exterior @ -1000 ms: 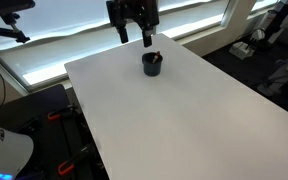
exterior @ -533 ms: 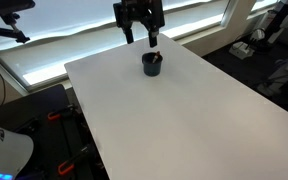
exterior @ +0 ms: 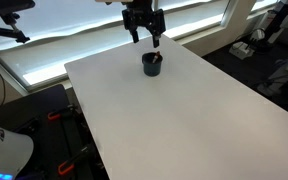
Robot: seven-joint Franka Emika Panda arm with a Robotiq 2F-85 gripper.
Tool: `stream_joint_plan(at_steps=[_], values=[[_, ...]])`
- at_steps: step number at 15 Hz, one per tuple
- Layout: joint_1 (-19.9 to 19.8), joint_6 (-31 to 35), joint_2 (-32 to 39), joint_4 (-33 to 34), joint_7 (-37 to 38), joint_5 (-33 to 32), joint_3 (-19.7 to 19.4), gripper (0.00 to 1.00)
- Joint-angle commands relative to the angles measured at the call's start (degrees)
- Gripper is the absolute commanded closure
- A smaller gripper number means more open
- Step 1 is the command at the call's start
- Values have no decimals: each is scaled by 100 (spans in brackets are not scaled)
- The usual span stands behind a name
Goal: Take the marker out of the cup
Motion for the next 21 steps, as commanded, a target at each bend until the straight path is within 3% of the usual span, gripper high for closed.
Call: stream_joint_plan(at_steps=[1,3,15,16,21], values=[[113,540,853,571,347,-104,45,0],[213,746,1301,919,445,-134,34,0],[925,266,3296,3322,683,-32,-156,0],[846,580,3006,2851,476,22,-87,0],[920,354,3421,3285,593,-17,-196,0]])
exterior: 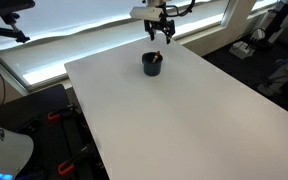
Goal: Take the marker out of the cup
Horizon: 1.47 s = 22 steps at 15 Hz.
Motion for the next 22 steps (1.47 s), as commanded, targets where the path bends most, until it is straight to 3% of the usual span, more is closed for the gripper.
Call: stream_joint_plan(at_steps=[1,6,8,9,10,12,14,17,20,22], values=[[110,-220,158,148,91,33,-122,0],[48,-601,349,194,5,206,-98,0],[-5,-892,398,258,-88,381,-27,13],[-4,-978,424,288,-79,432,-21,29],[-4,-1090,449,329,-84,482,-10,33],[10,-1188,491,372,-76,501,-10,38],[-4,-1183,528,383,-109,521,3,27],[-74,-870,577,344,-239,617,66,22],[-104,-642,634,339,-369,712,98,40],[-124,-544,669,328,-470,742,128,46]])
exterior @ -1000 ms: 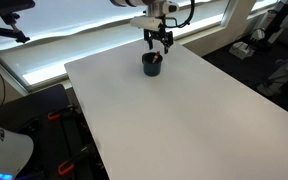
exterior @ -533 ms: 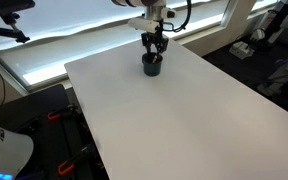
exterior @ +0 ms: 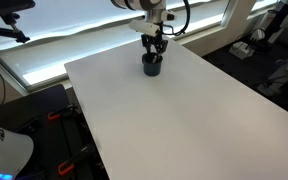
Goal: Take the marker out of the cup
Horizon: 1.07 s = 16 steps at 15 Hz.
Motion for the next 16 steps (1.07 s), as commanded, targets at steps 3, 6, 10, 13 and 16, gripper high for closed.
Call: stream_joint_plan(at_steps=[3,6,10,13,16], values=[[-127,288,133,75,-394,209,155,42],[-163,636,169,12,-570,193,187,36],[-221,1145,246,-38,-871,163,209,44],[-283,1317,290,-76,-1091,184,257,70],[-386,1467,249,-186,-1356,214,368,94]])
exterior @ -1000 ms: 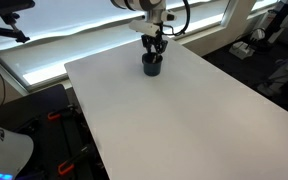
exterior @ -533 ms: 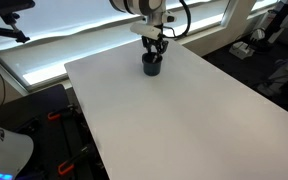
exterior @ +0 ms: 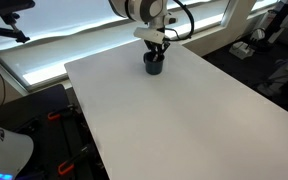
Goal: Take the marker out of the cup
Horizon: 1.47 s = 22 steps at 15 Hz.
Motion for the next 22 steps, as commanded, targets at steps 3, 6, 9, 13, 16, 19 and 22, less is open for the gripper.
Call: stream_joint_plan(at_steps=[3,6,9,13,16,19,22], values=[[-327,129,-156,-224,-616,195,362,95],[-400,-161,-232,-171,-722,271,434,95],[-361,-737,-400,-3,-553,279,338,95],[-357,-2419,-464,783,-397,420,201,95],[-411,-3778,-285,1665,-301,550,81,95],[-466,-4842,135,2552,-50,634,-113,95],[-519,-5308,736,3281,453,601,-359,95]])
